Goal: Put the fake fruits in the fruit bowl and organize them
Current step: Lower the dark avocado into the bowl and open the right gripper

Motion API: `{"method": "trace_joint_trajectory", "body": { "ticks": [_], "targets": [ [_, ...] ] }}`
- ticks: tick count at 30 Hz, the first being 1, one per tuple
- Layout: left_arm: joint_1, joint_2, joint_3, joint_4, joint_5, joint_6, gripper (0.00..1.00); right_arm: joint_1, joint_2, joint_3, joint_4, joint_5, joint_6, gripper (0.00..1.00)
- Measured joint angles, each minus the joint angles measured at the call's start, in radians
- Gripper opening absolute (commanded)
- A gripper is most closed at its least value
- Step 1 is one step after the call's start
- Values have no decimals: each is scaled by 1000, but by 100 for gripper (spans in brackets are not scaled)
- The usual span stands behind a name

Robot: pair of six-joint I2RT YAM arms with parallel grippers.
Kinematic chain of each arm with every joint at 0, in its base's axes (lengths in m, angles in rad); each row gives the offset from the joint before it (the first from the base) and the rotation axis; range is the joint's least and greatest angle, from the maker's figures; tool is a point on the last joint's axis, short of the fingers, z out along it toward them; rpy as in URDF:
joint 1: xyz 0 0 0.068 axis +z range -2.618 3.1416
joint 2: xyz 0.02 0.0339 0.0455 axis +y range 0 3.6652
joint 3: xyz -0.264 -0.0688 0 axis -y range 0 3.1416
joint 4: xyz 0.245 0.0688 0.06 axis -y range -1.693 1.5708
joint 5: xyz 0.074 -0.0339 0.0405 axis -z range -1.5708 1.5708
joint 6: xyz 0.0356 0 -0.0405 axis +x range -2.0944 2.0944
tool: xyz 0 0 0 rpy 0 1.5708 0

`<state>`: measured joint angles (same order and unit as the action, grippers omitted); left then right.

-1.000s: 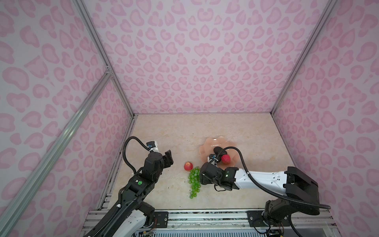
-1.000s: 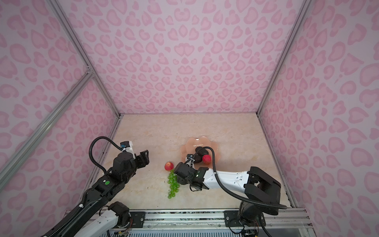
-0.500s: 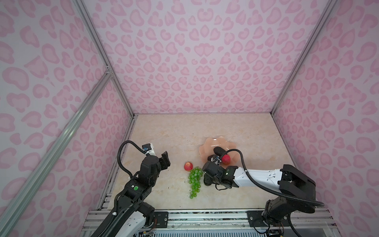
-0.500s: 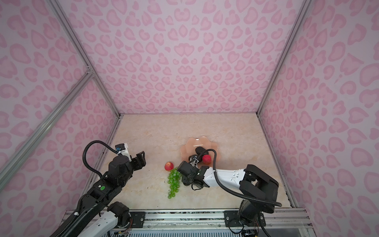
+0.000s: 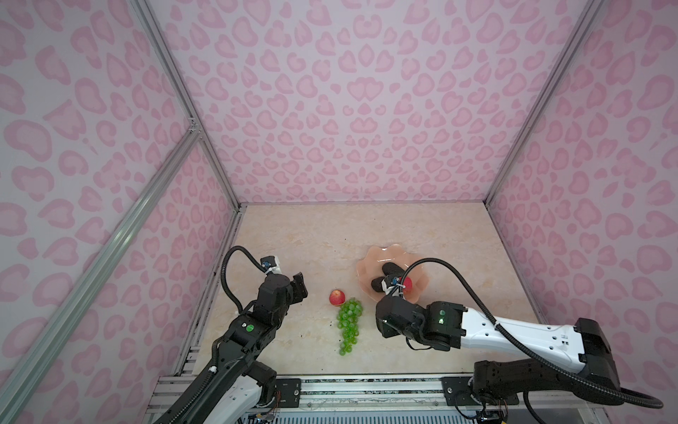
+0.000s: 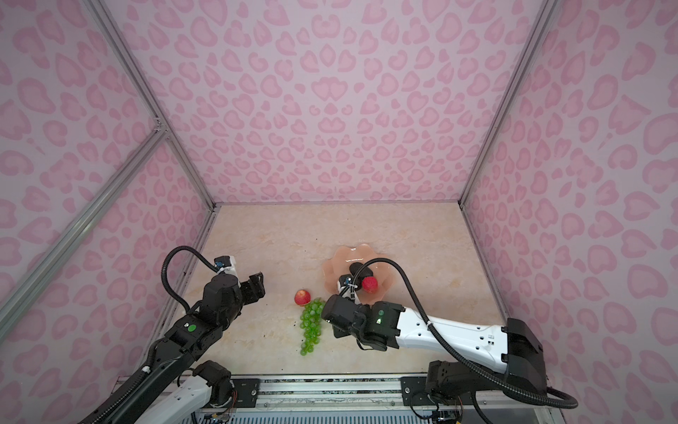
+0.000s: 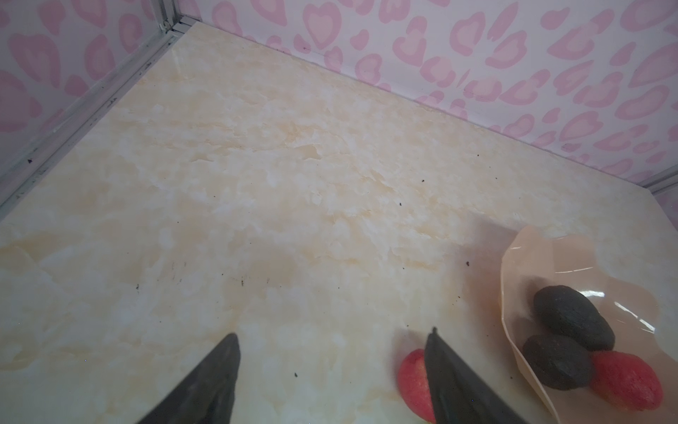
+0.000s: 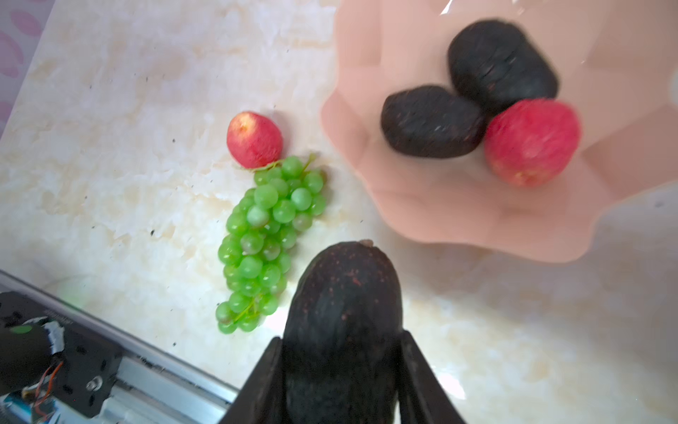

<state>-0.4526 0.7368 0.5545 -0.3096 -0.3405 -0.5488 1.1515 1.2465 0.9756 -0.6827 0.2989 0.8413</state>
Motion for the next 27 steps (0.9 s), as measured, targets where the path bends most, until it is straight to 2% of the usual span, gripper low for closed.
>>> {"method": "trace_joint_trajectory", "body": {
  "ticks": [4, 9, 19, 22, 27],
  "targets": [
    [1, 53, 16, 2, 51, -5, 80, -129, 22, 16, 9, 3, -179, 27],
    [2, 101, 18, 15, 134, -30, 80, -204, 143, 61, 43, -23, -359, 27],
    [2, 201, 16, 54, 279, -53, 80, -257, 292, 89, 132, -37, -533, 31],
    [2, 237, 18, 64, 315, -52, 79, -260, 313, 73, 146, -21, -567, 36],
    [2, 308, 32, 101, 379, -49, 77, -262, 338, 68, 169, -3, -591, 55]
  ]
}}
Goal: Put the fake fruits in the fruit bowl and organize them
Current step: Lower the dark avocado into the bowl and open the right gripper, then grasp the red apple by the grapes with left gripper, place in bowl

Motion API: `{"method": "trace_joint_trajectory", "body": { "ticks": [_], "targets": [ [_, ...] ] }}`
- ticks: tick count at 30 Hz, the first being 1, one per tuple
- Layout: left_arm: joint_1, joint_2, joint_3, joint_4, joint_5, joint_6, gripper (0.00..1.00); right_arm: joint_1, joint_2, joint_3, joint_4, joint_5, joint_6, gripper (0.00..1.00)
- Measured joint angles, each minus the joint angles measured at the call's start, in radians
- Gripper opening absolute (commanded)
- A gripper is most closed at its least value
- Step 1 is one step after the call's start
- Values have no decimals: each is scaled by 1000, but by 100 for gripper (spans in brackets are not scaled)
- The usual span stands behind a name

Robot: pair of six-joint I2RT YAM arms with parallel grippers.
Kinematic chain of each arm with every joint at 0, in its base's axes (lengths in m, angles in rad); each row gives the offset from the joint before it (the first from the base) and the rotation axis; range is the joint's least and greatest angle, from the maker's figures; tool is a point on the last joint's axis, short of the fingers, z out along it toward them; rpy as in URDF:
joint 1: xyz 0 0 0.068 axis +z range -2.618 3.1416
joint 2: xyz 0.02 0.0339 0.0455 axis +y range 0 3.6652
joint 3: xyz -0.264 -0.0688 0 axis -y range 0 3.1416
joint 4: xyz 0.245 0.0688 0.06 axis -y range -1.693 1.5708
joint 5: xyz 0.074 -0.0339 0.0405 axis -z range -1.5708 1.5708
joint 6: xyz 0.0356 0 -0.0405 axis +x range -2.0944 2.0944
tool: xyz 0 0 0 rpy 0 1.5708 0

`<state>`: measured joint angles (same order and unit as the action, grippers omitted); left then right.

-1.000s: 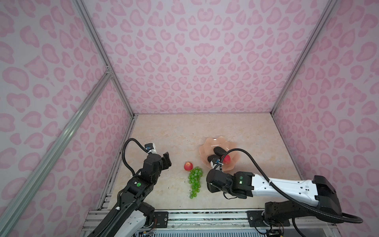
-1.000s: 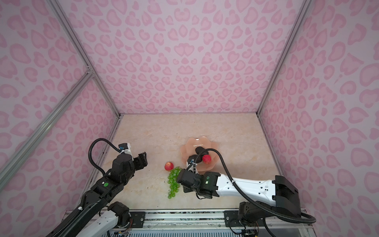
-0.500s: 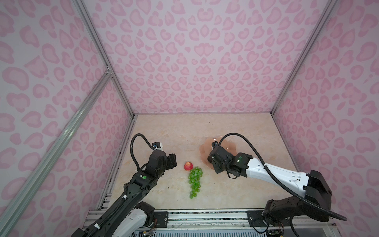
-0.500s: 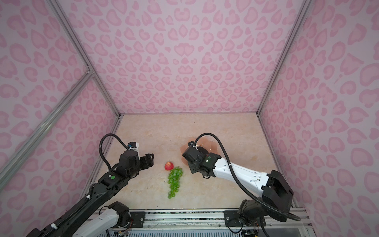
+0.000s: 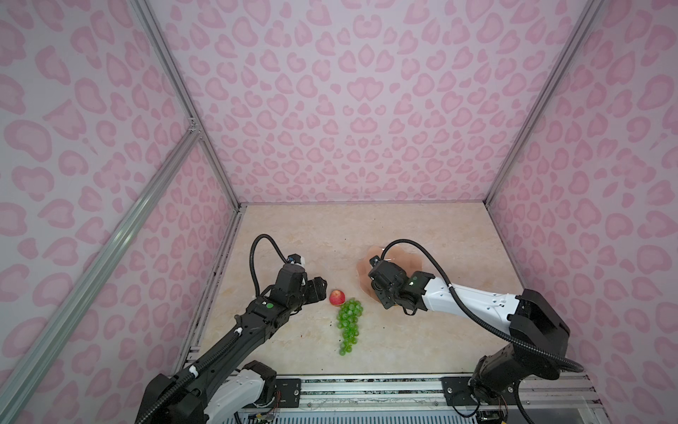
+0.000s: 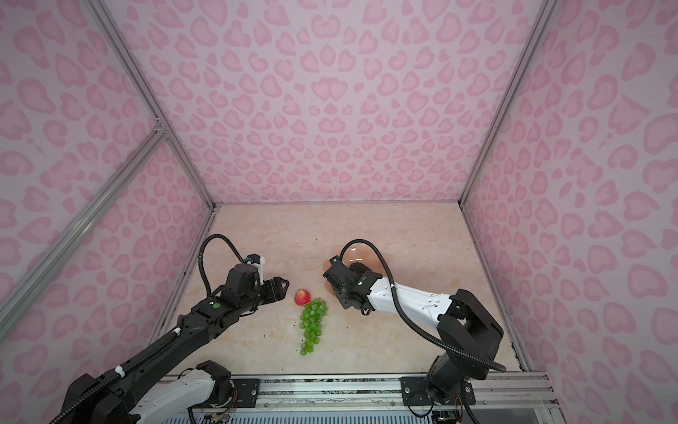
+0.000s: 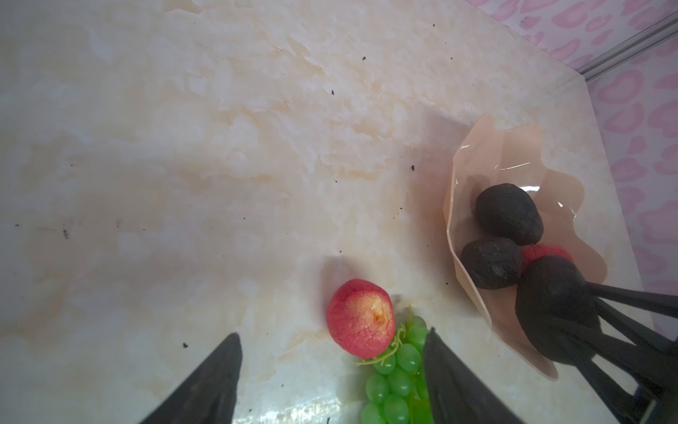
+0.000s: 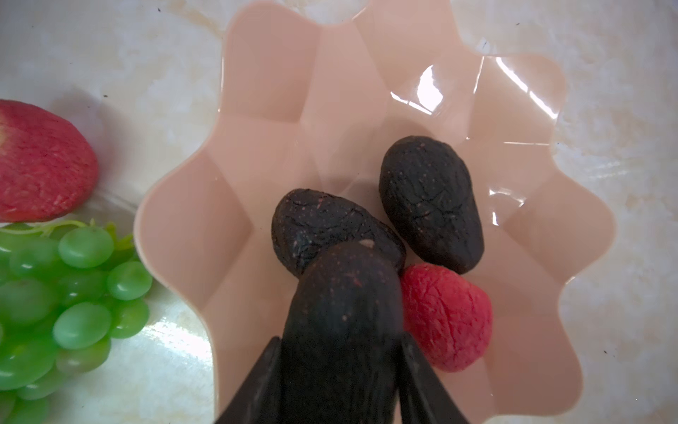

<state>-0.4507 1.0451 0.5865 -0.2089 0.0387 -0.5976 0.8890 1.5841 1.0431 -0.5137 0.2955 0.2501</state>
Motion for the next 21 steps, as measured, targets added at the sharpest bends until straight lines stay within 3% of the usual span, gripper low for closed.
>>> {"method": "trace_joint_trajectory", "body": {
  "ticks": [11, 21],
  "targets": [
    [-49, 142, 27, 50, 98, 16, 75, -39, -154, -6, 24, 18, 18, 85],
    [-129, 310, 77, 57, 82, 15, 73, -116, -442, -154, 103, -12, 118, 91]
  ]
}}
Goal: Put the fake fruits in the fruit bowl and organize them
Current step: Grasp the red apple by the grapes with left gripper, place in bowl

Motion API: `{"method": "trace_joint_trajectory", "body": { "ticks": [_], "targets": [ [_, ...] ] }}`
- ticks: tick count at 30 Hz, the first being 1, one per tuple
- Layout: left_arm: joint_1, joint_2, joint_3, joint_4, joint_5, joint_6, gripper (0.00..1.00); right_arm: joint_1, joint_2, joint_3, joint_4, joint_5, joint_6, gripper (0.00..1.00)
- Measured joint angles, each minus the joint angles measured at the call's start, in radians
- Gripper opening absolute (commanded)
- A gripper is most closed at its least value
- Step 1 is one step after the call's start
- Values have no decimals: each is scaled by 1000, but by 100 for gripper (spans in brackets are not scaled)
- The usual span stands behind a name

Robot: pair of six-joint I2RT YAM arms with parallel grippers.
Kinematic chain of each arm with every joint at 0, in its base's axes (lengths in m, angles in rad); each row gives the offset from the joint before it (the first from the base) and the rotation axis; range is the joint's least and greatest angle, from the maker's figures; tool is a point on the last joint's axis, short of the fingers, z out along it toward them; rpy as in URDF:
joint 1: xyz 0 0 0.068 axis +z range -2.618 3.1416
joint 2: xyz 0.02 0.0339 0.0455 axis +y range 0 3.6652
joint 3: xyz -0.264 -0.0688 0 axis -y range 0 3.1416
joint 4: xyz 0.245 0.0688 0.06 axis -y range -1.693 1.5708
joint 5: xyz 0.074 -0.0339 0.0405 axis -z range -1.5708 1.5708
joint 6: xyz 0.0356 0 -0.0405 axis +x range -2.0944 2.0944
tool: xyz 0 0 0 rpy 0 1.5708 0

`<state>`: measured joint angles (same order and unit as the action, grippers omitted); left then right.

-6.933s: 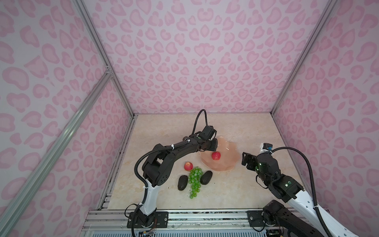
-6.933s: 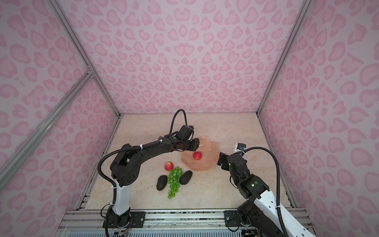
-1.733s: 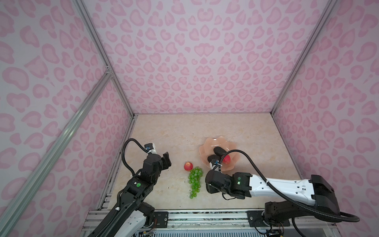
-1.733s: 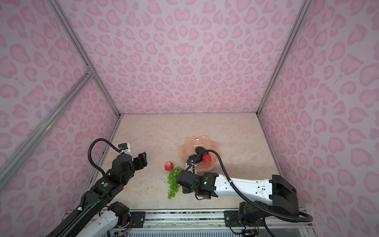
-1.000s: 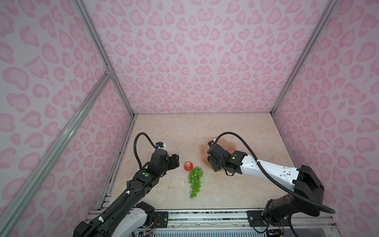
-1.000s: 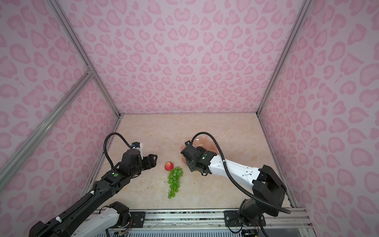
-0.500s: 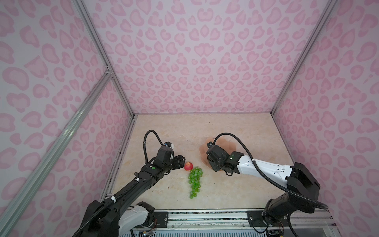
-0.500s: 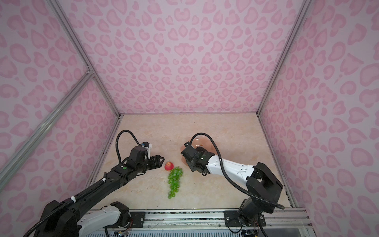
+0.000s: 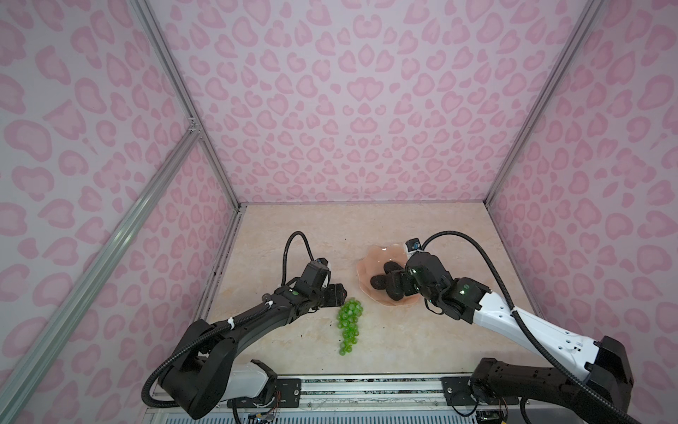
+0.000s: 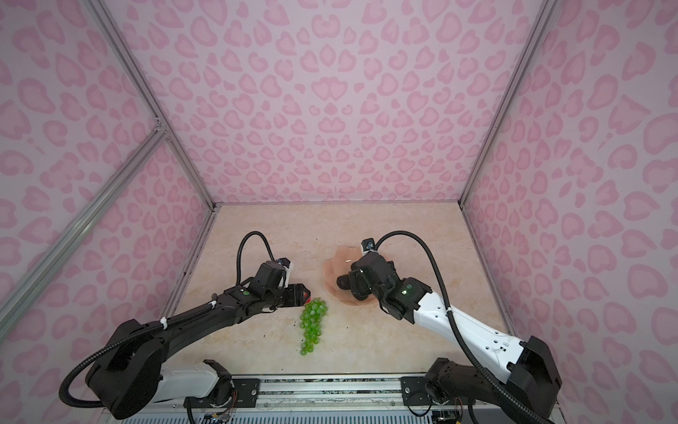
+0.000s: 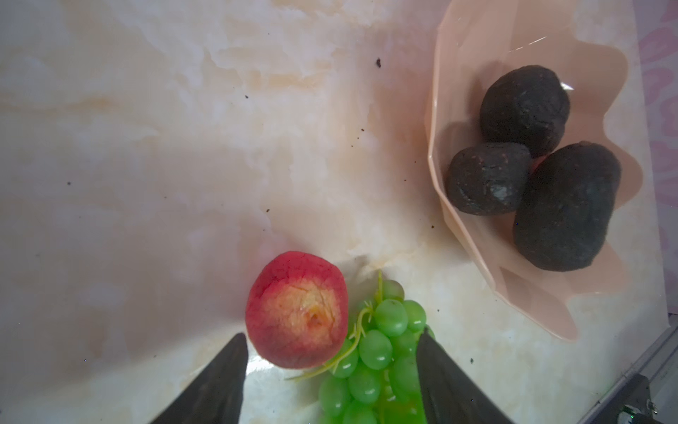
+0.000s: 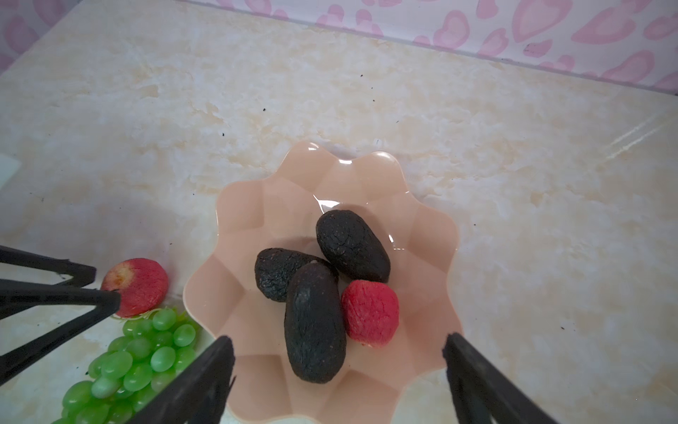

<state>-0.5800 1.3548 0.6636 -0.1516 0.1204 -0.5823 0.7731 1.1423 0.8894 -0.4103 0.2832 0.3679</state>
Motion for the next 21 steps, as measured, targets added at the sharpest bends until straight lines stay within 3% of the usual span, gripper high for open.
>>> {"method": "trace_joint_trajectory", "body": {
  "ticks": [6, 12, 21],
  "targets": [
    [-1, 118, 44, 0, -64, 1, 66, -32, -93, -50, 9, -3, 40, 92],
    [-2, 173, 86, 18, -68, 8, 40, -56, -140, -86, 20, -3, 59, 92],
    [-3, 20, 134, -38, -75, 27, 39, -105, -176, -134, 51, -14, 85, 91]
  ]
}}
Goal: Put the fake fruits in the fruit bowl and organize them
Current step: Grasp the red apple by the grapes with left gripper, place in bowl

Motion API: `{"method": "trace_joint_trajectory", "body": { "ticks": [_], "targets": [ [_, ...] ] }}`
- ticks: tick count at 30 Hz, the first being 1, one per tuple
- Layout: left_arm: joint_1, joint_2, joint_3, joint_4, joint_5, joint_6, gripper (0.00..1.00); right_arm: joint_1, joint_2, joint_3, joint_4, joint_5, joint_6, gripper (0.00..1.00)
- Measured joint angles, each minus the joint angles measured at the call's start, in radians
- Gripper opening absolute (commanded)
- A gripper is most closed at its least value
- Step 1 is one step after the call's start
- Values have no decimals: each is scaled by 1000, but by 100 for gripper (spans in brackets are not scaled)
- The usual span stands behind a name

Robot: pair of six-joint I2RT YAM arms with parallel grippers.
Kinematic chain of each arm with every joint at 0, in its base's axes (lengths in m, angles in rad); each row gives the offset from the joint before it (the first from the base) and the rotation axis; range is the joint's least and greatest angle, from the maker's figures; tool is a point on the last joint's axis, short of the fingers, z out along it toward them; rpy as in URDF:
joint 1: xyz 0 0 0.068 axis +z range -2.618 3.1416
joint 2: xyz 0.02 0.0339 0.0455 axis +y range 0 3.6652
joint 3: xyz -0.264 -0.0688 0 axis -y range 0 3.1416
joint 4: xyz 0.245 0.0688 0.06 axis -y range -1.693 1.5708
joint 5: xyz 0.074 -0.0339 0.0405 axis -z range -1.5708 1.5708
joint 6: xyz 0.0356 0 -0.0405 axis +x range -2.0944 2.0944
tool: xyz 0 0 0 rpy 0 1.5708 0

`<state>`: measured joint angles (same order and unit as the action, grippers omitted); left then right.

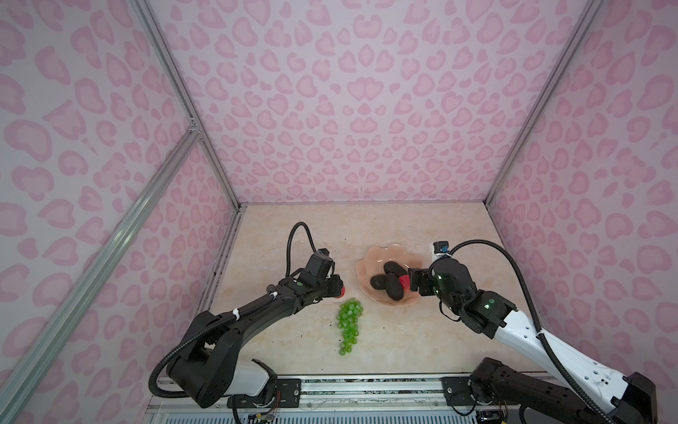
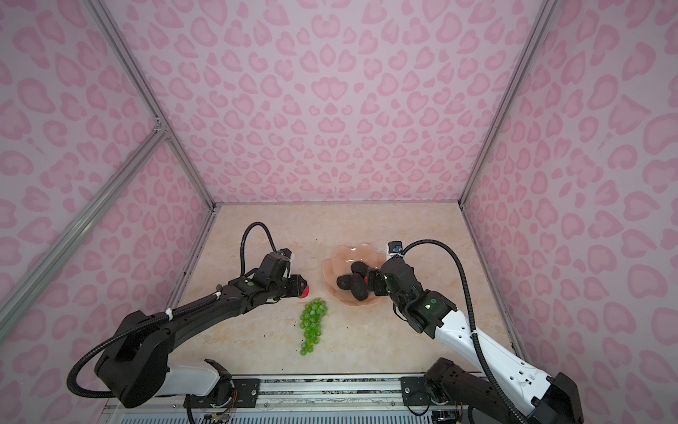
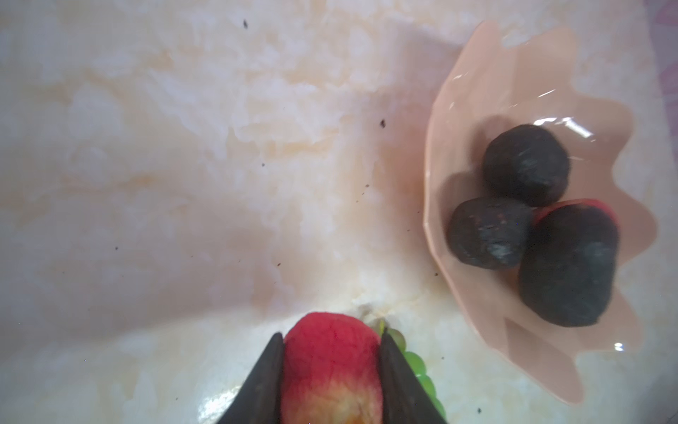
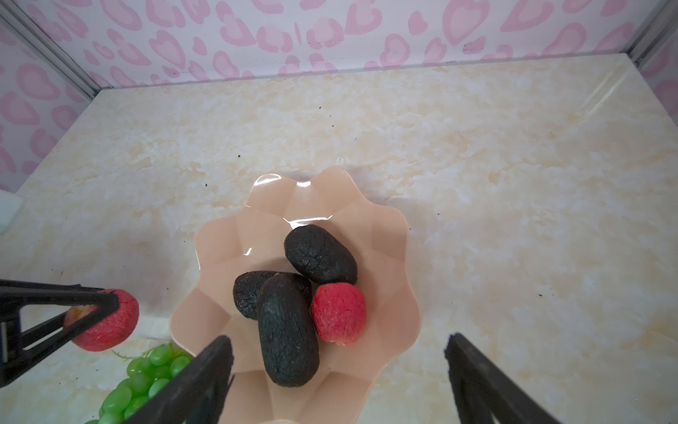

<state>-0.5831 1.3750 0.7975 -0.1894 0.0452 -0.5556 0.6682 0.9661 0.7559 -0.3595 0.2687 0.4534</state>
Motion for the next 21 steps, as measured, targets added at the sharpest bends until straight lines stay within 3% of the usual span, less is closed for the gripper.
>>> {"method": "trace_joint_trajectory", "body": {
  "ticks": [4, 12, 21],
  "targets": [
    [-8, 35, 134, -3, 9, 23, 39, -9, -5, -21, 3, -8, 12, 90],
    [-45, 351, 472, -1, 64, 90, 40, -12, -53, -60, -5, -11, 50, 90],
    [-92, 568, 622, -26, 98, 111, 50, -12, -102, -98, -21, -11, 77, 89]
  ]
}}
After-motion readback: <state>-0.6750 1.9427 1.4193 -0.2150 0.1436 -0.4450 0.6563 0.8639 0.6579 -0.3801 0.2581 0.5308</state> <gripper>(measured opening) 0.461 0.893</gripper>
